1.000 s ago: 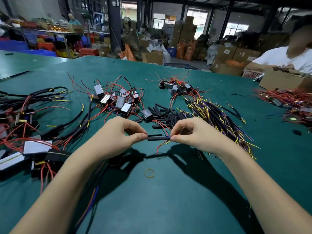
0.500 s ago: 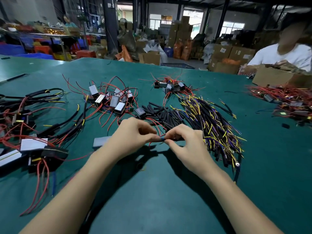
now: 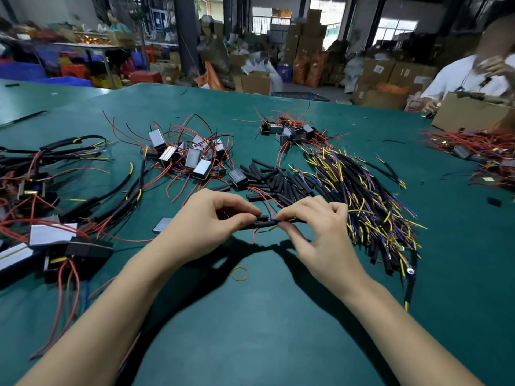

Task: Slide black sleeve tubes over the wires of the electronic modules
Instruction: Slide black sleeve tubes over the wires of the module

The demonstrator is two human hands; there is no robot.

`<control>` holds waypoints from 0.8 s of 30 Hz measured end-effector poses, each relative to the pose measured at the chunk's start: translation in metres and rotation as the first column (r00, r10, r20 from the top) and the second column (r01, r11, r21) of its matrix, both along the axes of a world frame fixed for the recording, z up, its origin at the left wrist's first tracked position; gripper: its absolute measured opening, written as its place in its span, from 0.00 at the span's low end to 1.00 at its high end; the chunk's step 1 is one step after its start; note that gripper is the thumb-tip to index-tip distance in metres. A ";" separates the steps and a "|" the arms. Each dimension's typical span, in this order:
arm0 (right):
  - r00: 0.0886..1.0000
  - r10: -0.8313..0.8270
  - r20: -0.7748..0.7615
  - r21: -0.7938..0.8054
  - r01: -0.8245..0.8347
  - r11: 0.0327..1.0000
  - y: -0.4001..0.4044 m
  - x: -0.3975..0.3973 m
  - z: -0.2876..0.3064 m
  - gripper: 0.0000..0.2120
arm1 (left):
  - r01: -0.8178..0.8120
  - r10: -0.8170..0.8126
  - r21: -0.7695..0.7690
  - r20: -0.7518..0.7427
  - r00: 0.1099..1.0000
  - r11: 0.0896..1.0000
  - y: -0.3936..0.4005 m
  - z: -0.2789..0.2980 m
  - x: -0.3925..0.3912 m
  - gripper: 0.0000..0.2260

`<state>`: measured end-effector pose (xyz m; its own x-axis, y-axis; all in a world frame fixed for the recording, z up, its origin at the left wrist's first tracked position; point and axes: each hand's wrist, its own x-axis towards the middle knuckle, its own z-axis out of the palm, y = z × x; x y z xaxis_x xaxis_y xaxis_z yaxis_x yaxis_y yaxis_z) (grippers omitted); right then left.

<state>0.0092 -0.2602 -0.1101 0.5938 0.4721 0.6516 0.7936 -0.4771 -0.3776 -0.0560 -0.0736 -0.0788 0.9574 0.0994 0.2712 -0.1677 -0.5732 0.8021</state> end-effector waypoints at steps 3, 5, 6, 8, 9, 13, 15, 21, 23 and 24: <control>0.999 -0.005 0.036 -0.016 0.006 1.000 0.000 -0.001 -0.001 0.02 | 0.018 -0.019 0.024 0.015 1.000 1.000 0.000 -0.001 0.000 0.07; 0.999 0.012 0.040 -0.015 -0.011 1.000 -0.001 -0.001 0.000 0.02 | 0.024 -0.025 0.040 0.019 1.000 0.999 -0.001 0.000 0.000 0.07; 0.998 0.016 0.054 -0.014 -0.016 1.000 -0.002 -0.001 0.000 0.02 | 0.022 -0.023 0.040 0.016 1.000 0.999 -0.001 0.000 0.000 0.06; 0.996 0.020 0.090 -0.014 -0.019 1.000 -0.003 -0.002 0.002 0.02 | 0.023 -0.023 0.042 0.003 1.000 0.999 0.000 0.000 0.001 0.06; 0.994 0.021 0.105 -0.014 -0.020 1.000 -0.002 -0.002 0.003 0.02 | 0.027 -0.027 0.040 -0.006 1.000 0.999 0.000 0.001 0.001 0.06; 0.994 0.030 0.108 0.005 -0.030 1.000 -0.002 -0.004 0.004 0.02 | 0.030 -0.030 0.007 -0.004 1.000 1.000 -0.001 0.002 -0.001 0.05; 0.993 0.052 0.104 0.004 -0.053 0.999 -0.002 -0.005 0.005 0.02 | 0.042 -0.042 -0.036 0.002 0.999 0.998 -0.002 0.004 -0.003 0.05; 0.985 0.099 0.144 0.002 -0.100 0.995 -0.004 -0.004 0.007 0.03 | 0.046 -0.048 0.033 0.051 0.998 0.998 -0.008 0.003 -0.004 0.05; 0.988 0.115 0.105 0.029 -0.119 0.993 -0.003 -0.004 0.008 0.06 | 0.015 -0.018 0.032 0.085 0.996 0.999 -0.008 0.003 -0.003 0.04; 0.989 0.122 0.082 0.031 -0.125 0.992 -0.005 -0.003 0.008 0.07 | 0.005 -0.006 0.013 0.098 0.995 1.000 -0.008 0.003 -0.003 0.03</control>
